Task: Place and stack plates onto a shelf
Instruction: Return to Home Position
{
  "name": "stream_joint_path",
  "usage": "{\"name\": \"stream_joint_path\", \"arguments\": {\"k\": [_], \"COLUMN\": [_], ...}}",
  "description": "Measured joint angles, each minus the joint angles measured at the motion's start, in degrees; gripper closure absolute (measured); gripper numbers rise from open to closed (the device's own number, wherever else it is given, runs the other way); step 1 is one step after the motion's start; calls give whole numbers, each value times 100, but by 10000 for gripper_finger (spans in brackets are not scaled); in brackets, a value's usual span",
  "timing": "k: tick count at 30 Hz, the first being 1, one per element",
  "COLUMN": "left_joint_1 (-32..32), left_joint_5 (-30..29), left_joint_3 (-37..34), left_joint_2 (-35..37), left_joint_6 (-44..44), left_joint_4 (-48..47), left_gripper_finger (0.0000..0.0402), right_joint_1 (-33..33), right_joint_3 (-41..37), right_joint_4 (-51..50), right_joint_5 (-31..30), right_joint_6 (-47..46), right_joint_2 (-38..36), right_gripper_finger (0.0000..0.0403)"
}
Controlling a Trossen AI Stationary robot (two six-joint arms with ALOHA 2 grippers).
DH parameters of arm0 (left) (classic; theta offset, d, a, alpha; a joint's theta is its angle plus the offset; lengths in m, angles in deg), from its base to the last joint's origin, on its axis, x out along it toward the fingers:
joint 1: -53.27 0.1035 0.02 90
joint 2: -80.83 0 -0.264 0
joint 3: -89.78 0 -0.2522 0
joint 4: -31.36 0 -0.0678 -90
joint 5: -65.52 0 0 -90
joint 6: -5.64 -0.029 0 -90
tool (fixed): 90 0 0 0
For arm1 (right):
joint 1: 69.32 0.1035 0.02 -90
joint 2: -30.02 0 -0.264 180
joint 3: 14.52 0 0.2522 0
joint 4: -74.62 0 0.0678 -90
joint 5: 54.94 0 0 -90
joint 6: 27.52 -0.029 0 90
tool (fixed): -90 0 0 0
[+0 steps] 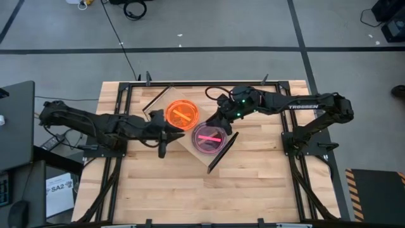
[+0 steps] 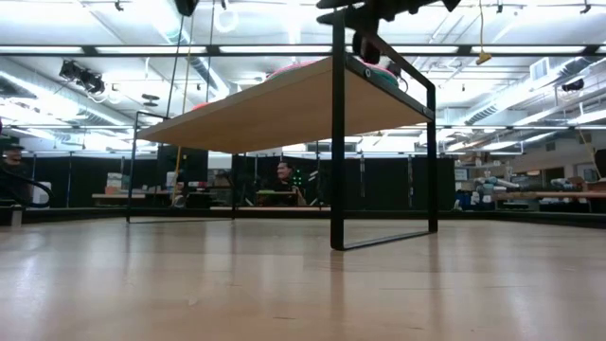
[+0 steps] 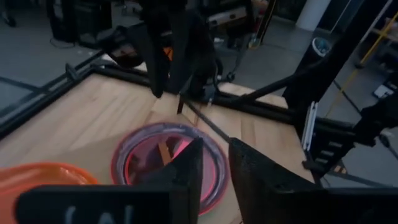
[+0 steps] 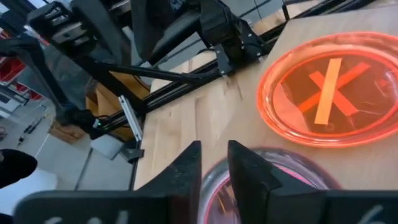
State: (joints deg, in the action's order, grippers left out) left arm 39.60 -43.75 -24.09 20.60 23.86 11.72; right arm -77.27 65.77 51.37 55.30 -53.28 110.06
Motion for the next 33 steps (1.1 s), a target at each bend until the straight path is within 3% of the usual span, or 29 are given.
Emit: {"name": "stream_joint_path", "arguments": {"k": [9, 15, 27, 33], "left_joint_1": [0, -2, -4, -7], "left_joint_5": [0, -42, -687, -716], "left_joint_3": [21, 21, 18, -450], "left_joint_2": [712, 1375, 2447, 2917], "left_joint_6": [-302, -284, -590, -588], "left_joint_4": [-84, -779, -2030, -2031], "left_gripper_finger": [393, 391, 392, 391], "right_joint_1": [2, 121, 823, 1333], "right_joint_3": [0, 0, 0, 0], "right_joint_4": [-446, -1015, -2291, -2919], "right_joint_5": [-20, -581, -1857, -2665], "right_joint_6": [42, 408, 540, 542], "right_joint_2": [-704, -1496, -3170, -3612], "right_gripper_finger": [383, 394, 392, 391]}}
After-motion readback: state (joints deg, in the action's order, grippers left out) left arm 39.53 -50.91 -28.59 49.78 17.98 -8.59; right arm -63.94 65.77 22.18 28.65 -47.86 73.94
